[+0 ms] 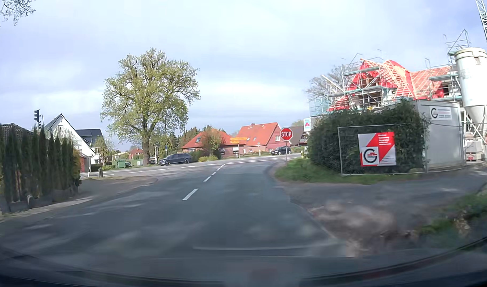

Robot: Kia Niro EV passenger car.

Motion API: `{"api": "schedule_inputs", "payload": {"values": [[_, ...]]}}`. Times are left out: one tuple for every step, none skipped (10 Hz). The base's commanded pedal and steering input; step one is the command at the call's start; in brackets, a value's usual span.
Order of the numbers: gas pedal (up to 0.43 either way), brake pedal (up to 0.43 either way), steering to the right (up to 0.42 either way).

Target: Follow the waypoints while adhering to traffic rules and regulations

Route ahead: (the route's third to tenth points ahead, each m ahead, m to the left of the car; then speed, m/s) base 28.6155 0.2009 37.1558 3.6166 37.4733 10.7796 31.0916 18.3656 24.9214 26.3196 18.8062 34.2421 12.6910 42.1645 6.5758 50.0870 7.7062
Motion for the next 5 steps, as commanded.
{"api": "schedule_inputs", "payload": {"values": [[0.0, 0.116, -0.004], [0.0, 0.122, -0.004], [0.0, 0.122, -0.003], [0.0, 0.116, 0.001], [0.0, 0.116, 0.003]]}}
